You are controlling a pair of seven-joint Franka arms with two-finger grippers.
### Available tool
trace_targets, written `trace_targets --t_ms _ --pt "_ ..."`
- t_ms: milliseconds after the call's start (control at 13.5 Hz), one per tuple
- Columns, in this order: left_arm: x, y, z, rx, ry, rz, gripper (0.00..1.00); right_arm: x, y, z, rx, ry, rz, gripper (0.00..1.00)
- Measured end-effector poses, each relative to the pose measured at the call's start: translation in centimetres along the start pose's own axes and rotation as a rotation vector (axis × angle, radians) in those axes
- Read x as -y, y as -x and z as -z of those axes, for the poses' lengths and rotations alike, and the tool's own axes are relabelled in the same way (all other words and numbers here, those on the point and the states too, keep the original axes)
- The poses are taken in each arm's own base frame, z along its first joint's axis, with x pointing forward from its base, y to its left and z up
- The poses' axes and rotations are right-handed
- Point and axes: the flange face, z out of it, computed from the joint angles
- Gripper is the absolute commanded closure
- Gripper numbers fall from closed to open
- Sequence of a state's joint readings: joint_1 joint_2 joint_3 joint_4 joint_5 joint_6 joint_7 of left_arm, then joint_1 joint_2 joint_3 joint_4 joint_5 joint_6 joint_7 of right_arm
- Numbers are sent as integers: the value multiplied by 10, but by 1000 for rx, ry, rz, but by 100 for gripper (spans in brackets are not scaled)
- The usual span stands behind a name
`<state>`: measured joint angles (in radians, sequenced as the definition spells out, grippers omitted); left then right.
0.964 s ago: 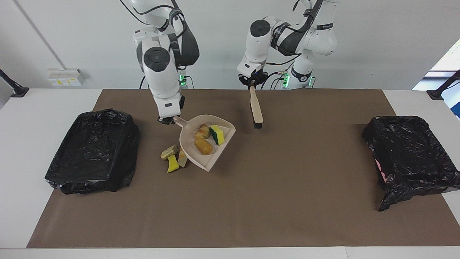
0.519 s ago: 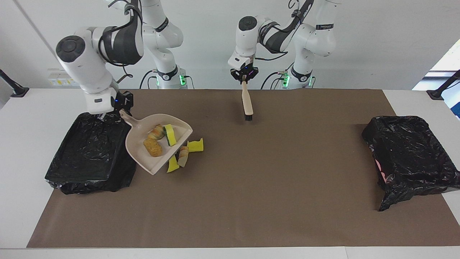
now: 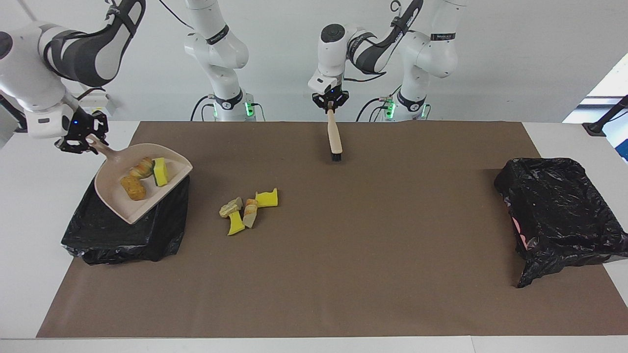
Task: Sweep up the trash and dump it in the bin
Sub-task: 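Carry the dustpan to the nearby black bag and tip it with the right gripper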
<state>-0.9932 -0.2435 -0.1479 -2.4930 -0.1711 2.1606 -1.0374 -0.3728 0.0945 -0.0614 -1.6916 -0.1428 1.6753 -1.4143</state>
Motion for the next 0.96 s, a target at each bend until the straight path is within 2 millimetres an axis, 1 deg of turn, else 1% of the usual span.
trace_targets --t_ms 148,297,371,593,816,964 --pt "-3 1 -6 1 -1 -5 100 -22 30 -1 32 34 33 100" --pt "-8 2 -12 -2 4 -8 100 -45 47 -6 80 91 86 100" --pt "-9 4 -13 -5 7 -10 100 -53 51 -7 113 127 115 100" --pt "-10 4 -14 -4 6 -10 100 -65 49 -4 202 194 249 100" --pt "-11 4 -23 6 -11 -10 100 -67 39 -2 277 192 418 100" --pt "-14 3 -30 10 -17 -11 92 -71 32 -1 322 222 534 100"
